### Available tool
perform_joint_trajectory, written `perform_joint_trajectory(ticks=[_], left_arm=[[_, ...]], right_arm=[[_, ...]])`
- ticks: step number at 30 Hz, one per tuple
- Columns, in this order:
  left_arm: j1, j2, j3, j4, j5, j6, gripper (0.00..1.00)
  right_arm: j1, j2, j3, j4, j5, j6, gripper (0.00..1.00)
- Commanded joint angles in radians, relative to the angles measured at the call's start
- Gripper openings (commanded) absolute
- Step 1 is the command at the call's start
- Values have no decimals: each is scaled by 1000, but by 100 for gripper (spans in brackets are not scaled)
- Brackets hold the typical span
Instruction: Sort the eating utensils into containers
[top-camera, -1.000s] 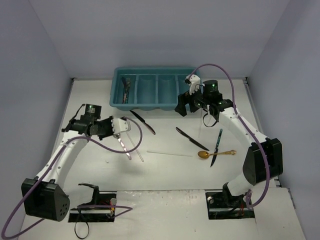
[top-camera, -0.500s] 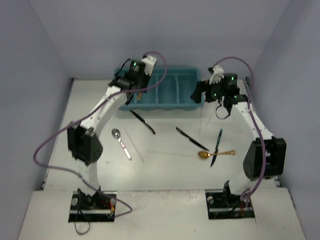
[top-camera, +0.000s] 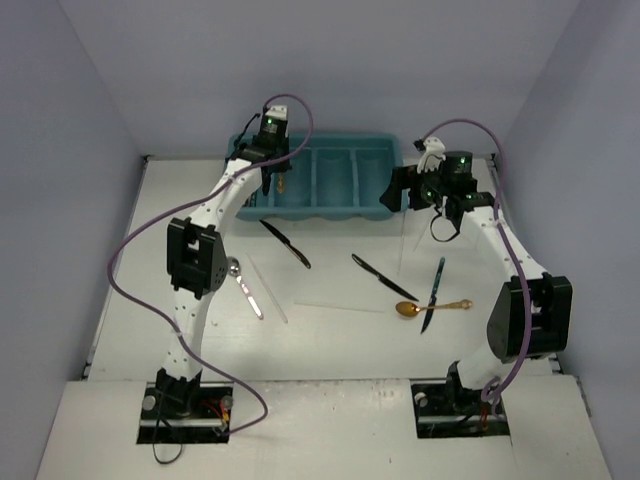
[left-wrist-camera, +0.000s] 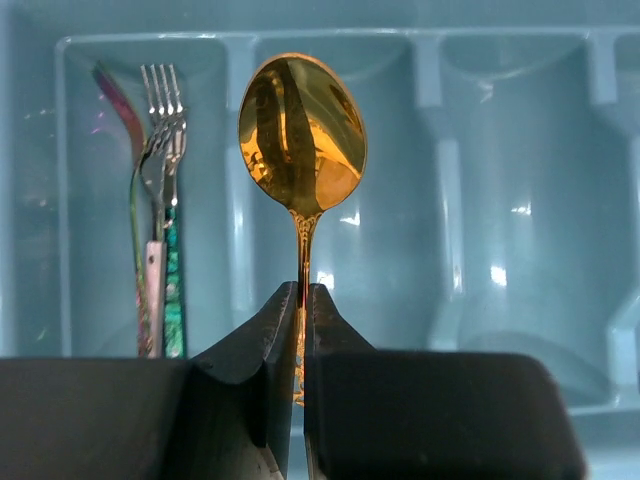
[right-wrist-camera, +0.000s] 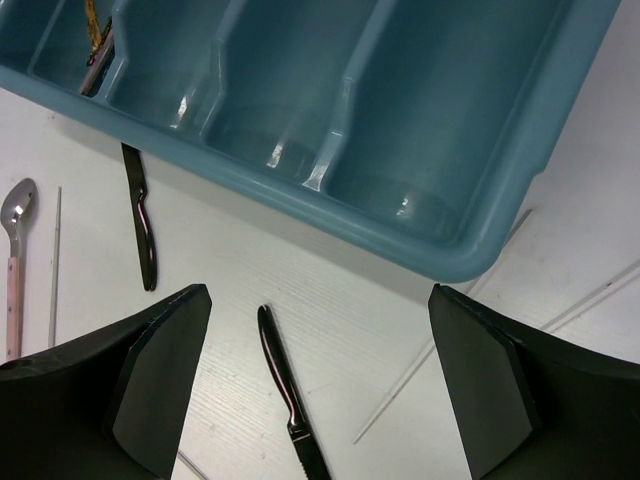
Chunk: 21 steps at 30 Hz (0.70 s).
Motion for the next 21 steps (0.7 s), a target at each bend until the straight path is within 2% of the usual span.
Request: perform_joint_trajectory(ticks=[1,6,8,9,11,13,14,17,20,21], left_arm=[[-4,-9,77,83,50,-47,0],[-2,27,70,70,46,-74,0],[1,37,74,62,33,-97,5],[5,39,76,60,33,-102,21],[10,40,74,59,36,-121,39],[29,31,74,52,61,-149,65],[35,18,73,47,68,-158,70],[48,-76,39,25,78,-202,74],[51,-289,-147,19,69,-258,74],[49,-353,-253,12,74,-268,74]], right_arm=[[3,-52,11,45,-26,1,88],[3,-44,16,46,-33,-2,88],[3,-41,18,46,-35,-1,88],[3,-41,20,46,-36,-1,88],[3,-41,23,46,-36,1,89],[3,-43,28,46,-40,-1,89],[3,-42,29,46,-41,-1,88],[3,-39,35,46,-42,1,89],[3,-44,36,44,-41,0,89],[3,-49,34,44,-41,-5,89]])
